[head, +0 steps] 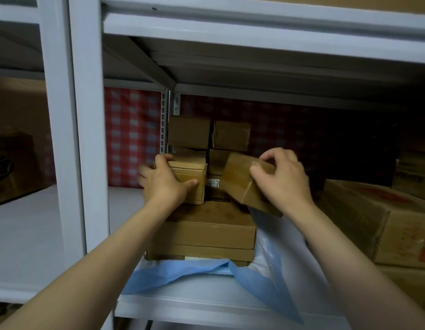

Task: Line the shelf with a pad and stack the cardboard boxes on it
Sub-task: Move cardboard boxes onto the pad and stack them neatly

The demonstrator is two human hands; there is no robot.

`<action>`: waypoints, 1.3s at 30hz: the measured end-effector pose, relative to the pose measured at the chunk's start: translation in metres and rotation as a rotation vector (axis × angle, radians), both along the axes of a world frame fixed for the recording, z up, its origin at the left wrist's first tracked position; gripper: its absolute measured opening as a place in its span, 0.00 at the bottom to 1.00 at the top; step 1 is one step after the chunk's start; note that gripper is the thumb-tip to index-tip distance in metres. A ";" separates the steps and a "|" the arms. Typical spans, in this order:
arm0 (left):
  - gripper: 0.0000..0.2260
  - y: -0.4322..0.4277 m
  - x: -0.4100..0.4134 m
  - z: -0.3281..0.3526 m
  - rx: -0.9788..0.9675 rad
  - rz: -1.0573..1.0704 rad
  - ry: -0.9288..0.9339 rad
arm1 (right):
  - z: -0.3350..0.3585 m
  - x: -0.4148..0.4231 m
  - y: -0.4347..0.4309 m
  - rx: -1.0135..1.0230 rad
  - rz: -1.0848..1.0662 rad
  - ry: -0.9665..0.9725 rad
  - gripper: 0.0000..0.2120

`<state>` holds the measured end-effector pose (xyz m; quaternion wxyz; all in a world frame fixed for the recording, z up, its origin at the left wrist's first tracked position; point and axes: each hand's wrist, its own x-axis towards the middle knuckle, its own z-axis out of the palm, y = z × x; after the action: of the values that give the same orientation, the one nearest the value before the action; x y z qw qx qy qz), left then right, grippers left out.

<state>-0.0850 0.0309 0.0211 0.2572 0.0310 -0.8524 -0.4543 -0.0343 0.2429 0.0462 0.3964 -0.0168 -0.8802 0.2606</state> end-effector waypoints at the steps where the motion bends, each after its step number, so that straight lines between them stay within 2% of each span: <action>1: 0.33 -0.002 0.001 -0.001 0.007 -0.006 0.005 | -0.003 -0.002 -0.006 0.034 0.025 -0.006 0.15; 6: 0.30 -0.009 0.005 -0.002 0.013 -0.041 0.022 | -0.017 -0.014 -0.024 0.170 0.042 -0.017 0.23; 10: 0.29 -0.014 0.007 -0.003 0.035 -0.075 0.021 | -0.016 -0.017 -0.025 0.086 0.100 -0.072 0.18; 13: 0.29 -0.016 0.008 -0.004 0.044 -0.093 0.023 | -0.016 -0.017 -0.028 0.061 0.101 -0.094 0.19; 19: 0.28 -0.016 0.007 -0.003 0.042 -0.095 0.025 | -0.021 -0.019 -0.033 0.042 0.006 -0.045 0.17; 27: 0.26 -0.018 0.005 -0.004 0.029 -0.128 0.032 | -0.025 -0.020 -0.041 0.029 -0.013 -0.005 0.17; 30: 0.28 -0.019 0.004 -0.004 0.014 -0.138 0.019 | -0.029 -0.019 -0.042 0.048 -0.028 -0.023 0.20; 33: 0.36 -0.016 0.010 -0.003 -0.031 -0.061 0.020 | -0.033 -0.015 -0.042 0.064 -0.056 -0.012 0.24; 36: 0.41 -0.006 0.019 -0.001 -0.091 0.008 0.185 | -0.035 -0.005 -0.039 0.054 -0.093 0.027 0.25; 39: 0.37 0.010 0.028 0.002 -0.148 0.021 0.424 | -0.032 0.009 -0.034 0.045 -0.110 0.082 0.23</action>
<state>-0.0570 0.0409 0.0234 0.4370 -0.0754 -0.8097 -0.3843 -0.0252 0.2085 0.0141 0.4463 -0.0454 -0.8665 0.2190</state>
